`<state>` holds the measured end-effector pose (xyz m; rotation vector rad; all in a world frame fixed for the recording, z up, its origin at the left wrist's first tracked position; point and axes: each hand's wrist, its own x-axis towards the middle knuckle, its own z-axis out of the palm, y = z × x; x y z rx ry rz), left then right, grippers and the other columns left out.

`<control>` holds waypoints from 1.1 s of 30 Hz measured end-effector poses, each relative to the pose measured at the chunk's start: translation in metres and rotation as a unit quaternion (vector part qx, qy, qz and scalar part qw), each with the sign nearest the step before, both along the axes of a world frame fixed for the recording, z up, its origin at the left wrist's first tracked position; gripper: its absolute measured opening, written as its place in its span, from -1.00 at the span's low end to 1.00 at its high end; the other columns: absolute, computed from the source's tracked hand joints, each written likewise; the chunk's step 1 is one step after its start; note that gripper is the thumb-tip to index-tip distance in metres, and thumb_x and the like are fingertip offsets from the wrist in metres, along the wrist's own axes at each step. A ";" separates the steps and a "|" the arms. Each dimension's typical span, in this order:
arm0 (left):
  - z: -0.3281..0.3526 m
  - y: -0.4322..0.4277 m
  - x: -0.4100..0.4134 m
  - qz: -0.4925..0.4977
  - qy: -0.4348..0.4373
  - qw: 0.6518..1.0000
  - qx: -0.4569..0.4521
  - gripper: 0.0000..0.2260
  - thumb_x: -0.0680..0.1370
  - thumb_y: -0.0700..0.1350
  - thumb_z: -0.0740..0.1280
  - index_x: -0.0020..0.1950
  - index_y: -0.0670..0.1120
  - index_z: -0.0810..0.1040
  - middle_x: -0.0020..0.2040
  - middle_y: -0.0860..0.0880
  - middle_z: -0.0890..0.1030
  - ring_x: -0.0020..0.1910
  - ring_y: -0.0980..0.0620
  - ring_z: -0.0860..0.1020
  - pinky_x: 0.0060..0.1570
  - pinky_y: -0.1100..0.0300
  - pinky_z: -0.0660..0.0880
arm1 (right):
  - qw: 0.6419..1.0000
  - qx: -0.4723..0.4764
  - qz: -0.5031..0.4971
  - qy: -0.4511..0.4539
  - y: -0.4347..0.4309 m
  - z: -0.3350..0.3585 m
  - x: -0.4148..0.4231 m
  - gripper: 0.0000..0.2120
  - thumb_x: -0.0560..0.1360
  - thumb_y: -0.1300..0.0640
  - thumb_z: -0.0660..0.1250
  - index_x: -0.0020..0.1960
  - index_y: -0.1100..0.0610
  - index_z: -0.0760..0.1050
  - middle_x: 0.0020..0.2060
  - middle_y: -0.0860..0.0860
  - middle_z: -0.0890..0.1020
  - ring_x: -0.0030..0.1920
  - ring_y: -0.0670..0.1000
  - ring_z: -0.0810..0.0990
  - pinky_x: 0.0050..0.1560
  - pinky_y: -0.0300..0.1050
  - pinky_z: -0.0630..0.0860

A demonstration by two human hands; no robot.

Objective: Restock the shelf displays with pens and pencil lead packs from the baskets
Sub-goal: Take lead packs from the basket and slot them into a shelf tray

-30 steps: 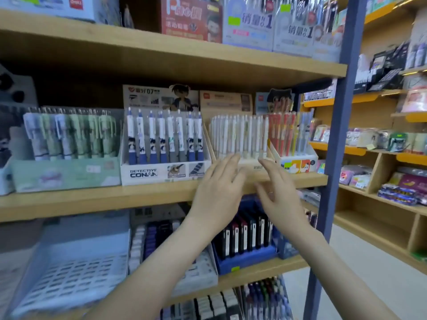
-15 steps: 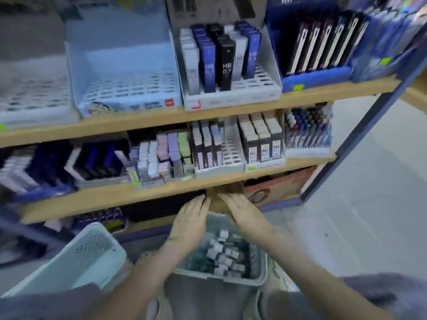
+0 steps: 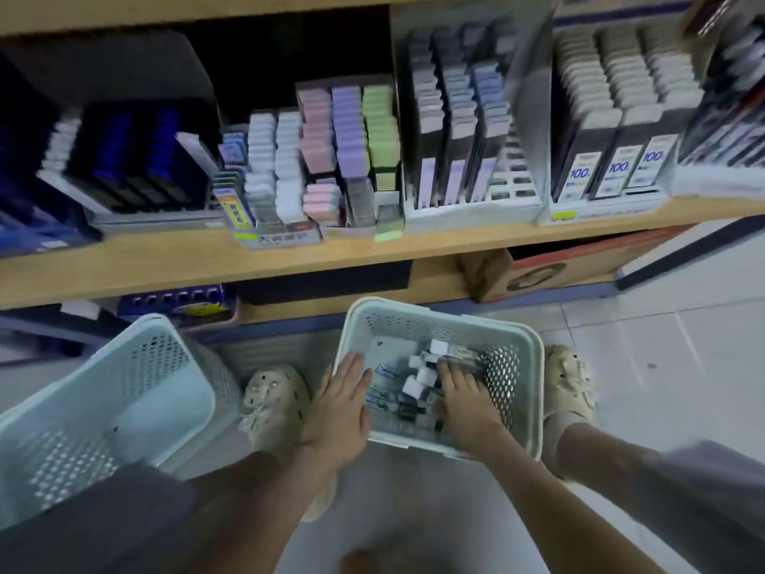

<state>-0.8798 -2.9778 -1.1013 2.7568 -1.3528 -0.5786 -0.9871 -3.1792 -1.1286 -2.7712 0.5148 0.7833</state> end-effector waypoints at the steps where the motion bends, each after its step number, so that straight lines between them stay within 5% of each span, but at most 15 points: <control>1: -0.004 0.002 -0.006 0.005 -0.006 1.000 0.006 -0.51 0.50 -0.03 0.07 0.33 -0.17 0.51 0.45 -0.16 0.36 0.46 -0.09 0.20 0.39 -0.03 0.08 | 1.000 -0.014 0.023 0.008 0.000 -0.007 0.002 -0.32 0.61 0.09 0.11 0.54 0.19 -0.24 0.53 0.08 0.01 0.51 0.09 0.03 0.46 0.00 0.03; 4: -0.001 0.004 -0.022 0.023 -0.045 0.998 0.029 -0.52 0.51 -0.02 0.05 0.31 -0.18 0.53 0.46 -0.18 0.32 0.47 -0.14 0.20 0.45 -0.09 -0.04 | 0.993 -0.031 0.110 0.025 0.002 -0.022 0.006 -0.31 0.60 0.13 0.13 0.53 0.21 -0.24 0.51 0.13 0.06 0.49 0.14 0.07 0.45 0.05 0.09; 7: 0.008 -0.010 -0.020 -0.031 -0.102 0.991 0.077 -0.46 0.52 0.06 0.18 0.45 -0.15 0.34 0.52 -0.18 0.15 0.52 -0.16 0.14 0.43 -0.15 -0.38 | 0.987 -0.053 0.152 0.007 0.004 -0.028 0.007 -0.38 0.61 0.16 0.10 0.53 0.23 -0.17 0.47 0.15 0.15 0.45 0.16 0.16 0.40 0.06 0.17; 10: 0.006 -0.030 -0.012 -0.119 -0.091 0.985 0.091 -0.41 0.33 0.10 0.46 0.30 -0.13 0.55 0.40 -0.14 0.44 0.40 -0.10 0.39 0.45 -0.12 -0.17 | 0.985 -0.046 0.168 -0.013 0.004 -0.028 0.008 -0.41 0.54 0.22 0.21 0.51 0.25 0.07 0.38 0.18 0.33 0.37 0.17 0.32 0.32 0.06 0.29; 12: -0.001 -0.039 -0.010 -0.127 -0.072 0.985 0.088 -0.39 0.32 0.05 0.49 0.32 -0.14 0.52 0.39 -0.14 0.45 0.39 -0.10 0.40 0.44 -0.11 -0.10 | 0.986 -0.039 0.160 -0.017 0.004 -0.028 0.008 -0.41 0.31 0.23 0.48 0.31 0.23 0.42 0.15 0.16 0.55 0.14 0.15 0.54 0.11 0.02 0.48; 14: -0.003 -0.045 -0.010 -0.111 -0.087 0.987 0.080 -0.37 0.46 0.02 0.37 0.47 -0.16 0.31 0.50 -0.17 0.25 0.50 -0.12 0.21 0.45 -0.11 -0.31 | 0.984 -0.035 0.165 -0.057 0.002 -0.032 0.005 -0.42 0.03 0.23 0.62 0.03 0.20 0.57 -0.10 0.12 0.62 -0.10 0.11 0.62 -0.13 -0.01 0.57; 17: -0.007 -0.049 -0.012 -0.122 -0.074 0.986 0.083 -0.42 0.63 -0.08 0.07 0.56 -0.17 -0.14 0.56 -0.16 -0.17 0.54 -0.13 -0.18 0.29 -0.06 -0.56 | 0.987 -0.018 0.147 -0.065 0.000 -0.032 0.005 -0.45 0.06 0.19 0.62 0.01 0.21 0.56 -0.08 0.13 0.62 -0.05 0.13 0.62 -0.08 0.00 0.57; 20: -0.007 -0.049 -0.012 -0.097 -0.052 0.993 0.040 -0.42 0.63 -0.11 0.07 0.56 -0.18 -0.15 0.57 -0.17 -0.16 0.54 -0.12 -0.17 0.31 0.02 -0.48 | 0.988 -0.014 0.154 -0.026 0.001 -0.026 0.008 -0.53 0.45 0.23 0.35 0.34 0.22 0.35 0.29 0.17 0.45 0.31 0.13 0.42 0.31 0.03 0.34; 22: -0.008 -0.047 -0.012 -0.064 -0.020 0.998 0.013 -0.44 0.64 -0.13 0.07 0.56 -0.19 -0.11 0.57 -0.16 -0.13 0.55 -0.11 -0.15 0.34 0.06 -0.44 | 0.989 -0.013 0.140 -0.038 0.000 -0.024 0.008 -0.54 0.50 0.29 0.24 0.39 0.22 0.26 0.34 0.17 0.37 0.37 0.14 0.33 0.36 0.03 0.23; 27: -0.008 -0.047 -0.009 0.090 0.118 0.987 -0.059 -0.31 0.62 0.02 0.19 0.56 -0.17 -0.15 0.58 -0.08 -0.14 0.55 -0.01 -0.15 0.42 0.24 -0.27 | 0.979 -0.008 0.128 -0.157 0.000 -0.001 0.011 -0.46 0.08 0.38 0.49 0.03 0.21 0.46 -0.12 0.11 0.58 -0.11 0.11 0.57 -0.06 -0.07 0.49; 31: 0.017 -0.053 -0.005 0.207 0.319 0.913 -0.148 -0.26 0.51 -0.04 0.41 0.54 -0.08 0.04 0.49 -0.02 0.23 0.42 0.08 0.26 0.46 0.17 0.13 | 0.955 0.188 -0.010 -0.231 0.002 0.034 0.026 -0.64 0.34 0.48 0.25 0.10 0.24 0.43 -0.06 0.09 0.47 -0.03 0.07 0.42 0.01 -0.11 0.33; 33: 0.037 -0.057 0.000 0.236 0.411 0.858 -0.200 -0.38 0.47 0.01 0.44 0.43 0.06 0.21 0.35 0.05 0.42 0.27 0.15 0.41 0.37 0.06 0.33 | 0.895 0.346 -0.149 -0.238 0.009 0.063 0.035 -0.83 0.52 0.31 0.23 0.11 0.22 0.43 -0.05 0.05 0.49 -0.01 0.02 0.44 -0.01 -0.11 0.37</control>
